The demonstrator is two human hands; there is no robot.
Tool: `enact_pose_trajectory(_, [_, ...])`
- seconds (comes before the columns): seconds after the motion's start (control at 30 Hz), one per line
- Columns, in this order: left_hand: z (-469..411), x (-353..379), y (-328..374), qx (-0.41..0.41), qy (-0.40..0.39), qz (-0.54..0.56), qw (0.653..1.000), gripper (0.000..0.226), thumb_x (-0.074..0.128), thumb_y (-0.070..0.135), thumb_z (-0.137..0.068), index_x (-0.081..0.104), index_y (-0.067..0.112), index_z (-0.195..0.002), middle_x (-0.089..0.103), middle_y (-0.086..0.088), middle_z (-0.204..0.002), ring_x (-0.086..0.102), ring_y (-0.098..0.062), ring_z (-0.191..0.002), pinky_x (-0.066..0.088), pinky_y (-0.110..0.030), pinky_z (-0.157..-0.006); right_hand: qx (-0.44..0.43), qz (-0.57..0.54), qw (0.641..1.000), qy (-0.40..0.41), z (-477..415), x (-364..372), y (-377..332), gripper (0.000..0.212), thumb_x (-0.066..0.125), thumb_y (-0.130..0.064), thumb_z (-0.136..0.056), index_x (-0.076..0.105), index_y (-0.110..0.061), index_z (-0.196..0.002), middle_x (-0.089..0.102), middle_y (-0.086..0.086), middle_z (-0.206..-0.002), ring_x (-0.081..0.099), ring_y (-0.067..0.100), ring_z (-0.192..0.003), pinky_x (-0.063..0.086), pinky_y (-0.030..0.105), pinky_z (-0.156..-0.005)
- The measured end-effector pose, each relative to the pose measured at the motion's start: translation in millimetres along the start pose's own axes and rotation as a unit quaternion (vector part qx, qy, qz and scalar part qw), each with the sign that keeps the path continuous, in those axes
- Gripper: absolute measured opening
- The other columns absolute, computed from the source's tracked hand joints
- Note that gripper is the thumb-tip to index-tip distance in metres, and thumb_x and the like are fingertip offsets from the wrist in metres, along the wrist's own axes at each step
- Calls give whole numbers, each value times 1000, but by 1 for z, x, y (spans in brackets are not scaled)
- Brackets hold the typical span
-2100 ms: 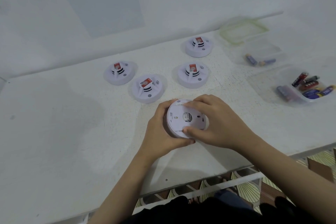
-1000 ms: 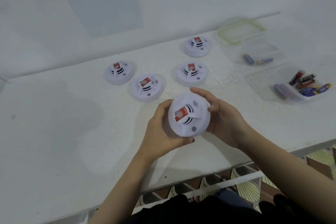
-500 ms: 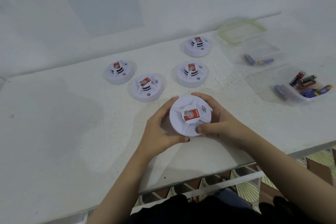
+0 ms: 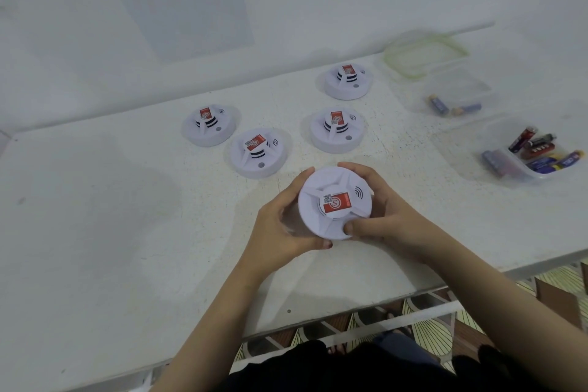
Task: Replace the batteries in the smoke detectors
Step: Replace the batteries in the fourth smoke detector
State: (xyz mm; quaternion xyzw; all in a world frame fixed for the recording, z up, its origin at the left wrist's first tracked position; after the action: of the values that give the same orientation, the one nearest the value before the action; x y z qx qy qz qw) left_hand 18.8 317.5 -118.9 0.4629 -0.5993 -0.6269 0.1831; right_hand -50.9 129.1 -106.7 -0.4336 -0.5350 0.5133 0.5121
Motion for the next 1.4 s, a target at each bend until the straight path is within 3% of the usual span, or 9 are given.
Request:
enact_pose_trajectory(0.47, [1, 0, -1, 4, -3, 4, 1000, 96, 88, 11, -58, 42, 20, -142, 55, 7, -138, 49, -7, -129, 45, -26, -103, -3, 4, 1000, -6, 1, 1, 0, 78, 66, 8, -75, 37, -32, -135, 57, -1, -122, 57, 20, -113, 53, 35, -89])
enact_pose_trajectory(0.57, [1, 0, 0, -2, -5, 11, 1000, 96, 88, 10, -57, 43, 24, -140, 58, 13, -134, 51, -5, -127, 46, -23, -100, -4, -1, 1000, -6, 1, 0, -1, 79, 64, 14, -76, 36, -30, -135, 59, -2, -120, 58, 20, -113, 53, 33, -88])
enact_pose_trajectory(0.73, [0, 1, 1, -8, -8, 4, 1000, 94, 87, 12, -58, 41, 32, -137, 54, 31, -129, 50, 2, -125, 43, -12, -95, -5, -10, 1000, -8, 3, 1, -2, 78, 65, 6, -72, 36, -32, -135, 59, 2, -121, 58, 22, -112, 53, 35, -88])
enact_pose_trajectory(1.07, [1, 0, 1, -6, -10, 16, 1000, 96, 89, 8, -57, 43, 19, -142, 55, 7, -138, 50, -7, -128, 46, -26, -102, 1, -23, 1000, -13, 4, 1, -1, 79, 66, 7, -73, 37, -31, -136, 59, 3, -120, 59, 23, -112, 53, 33, -87])
enact_pose_trajectory(1.4, [1, 0, 2, -4, -10, 22, 1000, 96, 87, -2, -58, 43, 19, -141, 55, 5, -137, 51, -5, -126, 45, -19, -99, 30, -108, 994, 7, -1, 1, 2, 57, 46, -11, -79, 43, -31, -132, 58, 5, -124, 60, 31, -108, 56, 37, -74])
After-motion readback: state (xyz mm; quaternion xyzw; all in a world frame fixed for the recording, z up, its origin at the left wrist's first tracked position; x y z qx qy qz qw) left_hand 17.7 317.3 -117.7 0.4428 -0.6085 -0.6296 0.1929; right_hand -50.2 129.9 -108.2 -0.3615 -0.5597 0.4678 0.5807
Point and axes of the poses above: each hand's wrist, its own z-axis away from the middle knuckle, its own x-axis out of the palm, y = z × x, the point moved 1 cm from there along -z, towards the middle knuckle
